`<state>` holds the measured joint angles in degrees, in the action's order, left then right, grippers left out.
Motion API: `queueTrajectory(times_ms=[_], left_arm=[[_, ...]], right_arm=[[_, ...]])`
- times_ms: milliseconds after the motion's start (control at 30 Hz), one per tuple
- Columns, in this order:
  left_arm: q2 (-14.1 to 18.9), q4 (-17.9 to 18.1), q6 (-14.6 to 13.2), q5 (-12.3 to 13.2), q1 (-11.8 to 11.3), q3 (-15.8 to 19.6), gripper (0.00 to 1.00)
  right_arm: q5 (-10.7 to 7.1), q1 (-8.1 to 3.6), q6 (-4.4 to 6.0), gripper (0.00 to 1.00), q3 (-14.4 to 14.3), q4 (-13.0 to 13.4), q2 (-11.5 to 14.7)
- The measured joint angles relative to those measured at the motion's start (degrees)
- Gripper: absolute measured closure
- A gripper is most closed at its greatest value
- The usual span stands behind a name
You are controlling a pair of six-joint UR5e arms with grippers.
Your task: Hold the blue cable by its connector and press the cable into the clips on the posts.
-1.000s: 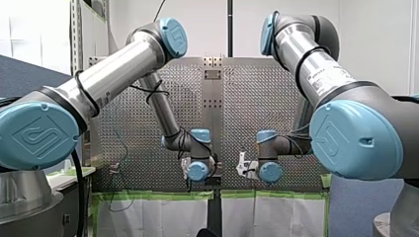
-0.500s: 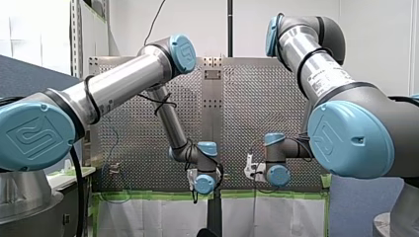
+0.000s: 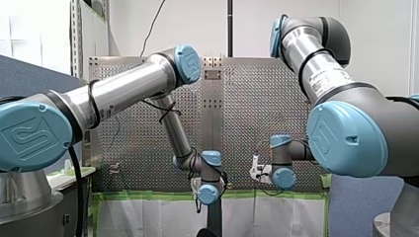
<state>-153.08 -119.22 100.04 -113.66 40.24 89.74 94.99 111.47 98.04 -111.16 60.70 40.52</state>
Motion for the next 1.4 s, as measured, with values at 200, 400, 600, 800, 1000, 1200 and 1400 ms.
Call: queueTrajectory(times_ms=[200,400,600,800,1000,1200,1400], left_arm=[[-0.32,0.34,0.56,-0.82,0.82,-1.07,1.0],[-0.32,1.27,2.05,-2.87,2.43,-2.67,1.0],[-0.38,-0.36,2.26,-4.75,4.5,-4.98,1.0],[-0.42,-1.58,2.16,-5.81,5.55,-7.23,1.0],[-0.42,-3.21,1.62,-6.9,6.29,-9.44,1.0],[-0.72,-4.33,1.58,-7.8,7.07,-11.43,1.0],[-1.86,-5.72,1.69,-7.88,7.44,-13.67,1.0]], right_arm=[[-2.93,-1.5,2.26,1.0,0.09,2.74,-2.0],[-5.63,-3.13,5.14,1.0,0.15,5.68,-3.61],[-6.6,-4.73,7.25,1.0,0.28,7.98,-3.24],[-8.59,-6.92,7.82,1.0,0.38,8.02,-2.92],[-11.01,-9.87,7.07,1.0,0.51,7.85,-2.91],[-11.46,-11.7,4.62,1.0,0.95,6.34,-2.92],[-12.06,-12.06,1.67,1.0,1.71,4.71,-2.94]])
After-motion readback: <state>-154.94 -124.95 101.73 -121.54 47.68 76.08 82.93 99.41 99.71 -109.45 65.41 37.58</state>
